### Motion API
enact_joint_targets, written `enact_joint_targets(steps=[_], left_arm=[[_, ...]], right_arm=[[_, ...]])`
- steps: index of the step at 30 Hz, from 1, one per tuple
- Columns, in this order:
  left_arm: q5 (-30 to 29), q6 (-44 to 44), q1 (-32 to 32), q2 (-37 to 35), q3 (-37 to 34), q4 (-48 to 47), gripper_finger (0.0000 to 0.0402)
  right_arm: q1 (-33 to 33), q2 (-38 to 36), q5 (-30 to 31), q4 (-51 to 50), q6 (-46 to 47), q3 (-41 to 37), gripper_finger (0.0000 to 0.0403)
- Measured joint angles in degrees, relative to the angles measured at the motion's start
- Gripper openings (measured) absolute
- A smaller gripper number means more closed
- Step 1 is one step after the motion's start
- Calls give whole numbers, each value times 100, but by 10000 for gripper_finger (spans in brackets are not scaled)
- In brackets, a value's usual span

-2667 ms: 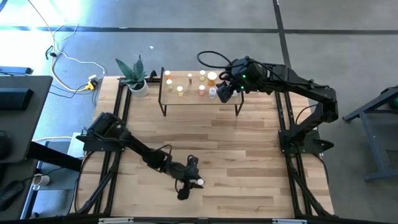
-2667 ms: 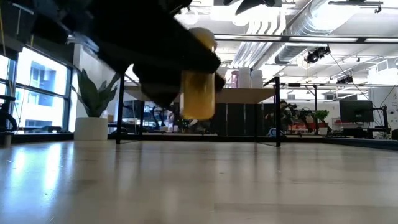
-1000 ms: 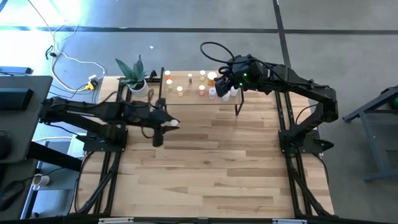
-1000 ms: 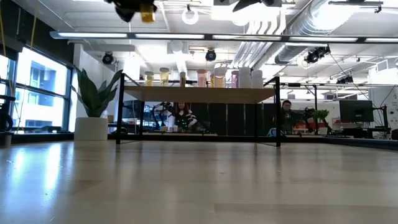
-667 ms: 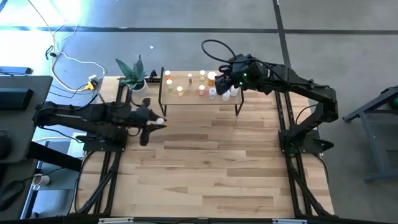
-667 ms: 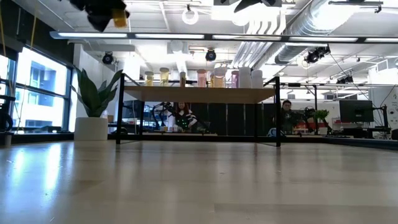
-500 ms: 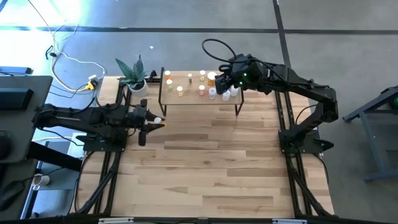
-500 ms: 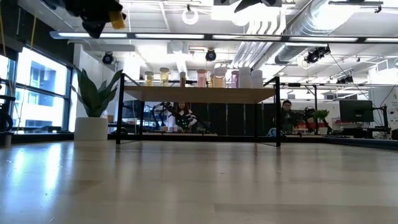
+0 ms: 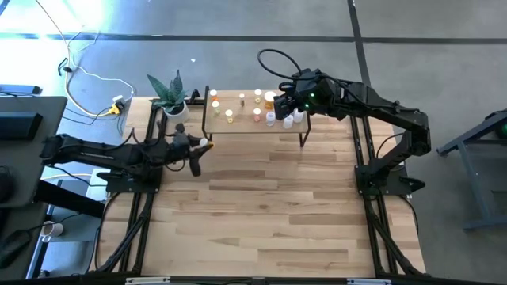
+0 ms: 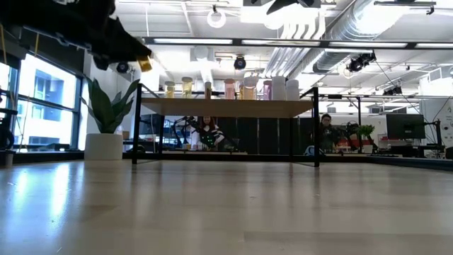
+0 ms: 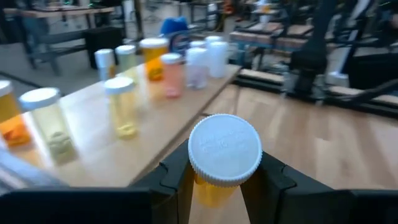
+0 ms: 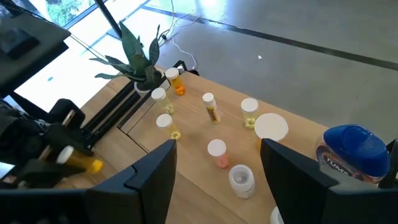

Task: Pick and place medicine bottles onto shelf by color
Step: Put the small orange pill bottle on the shelf

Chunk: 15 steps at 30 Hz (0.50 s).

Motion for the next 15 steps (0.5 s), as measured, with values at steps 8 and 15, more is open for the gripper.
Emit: enact_joint_targets(steps=[8, 15], left_arm=[[142, 0, 713, 422, -2, 302, 99], [626, 2, 1443, 807, 165, 431, 99]], right_arm=[[-4, 0, 0, -1, -108, 0, 224], [-4, -1, 21, -1, -169, 0, 224]])
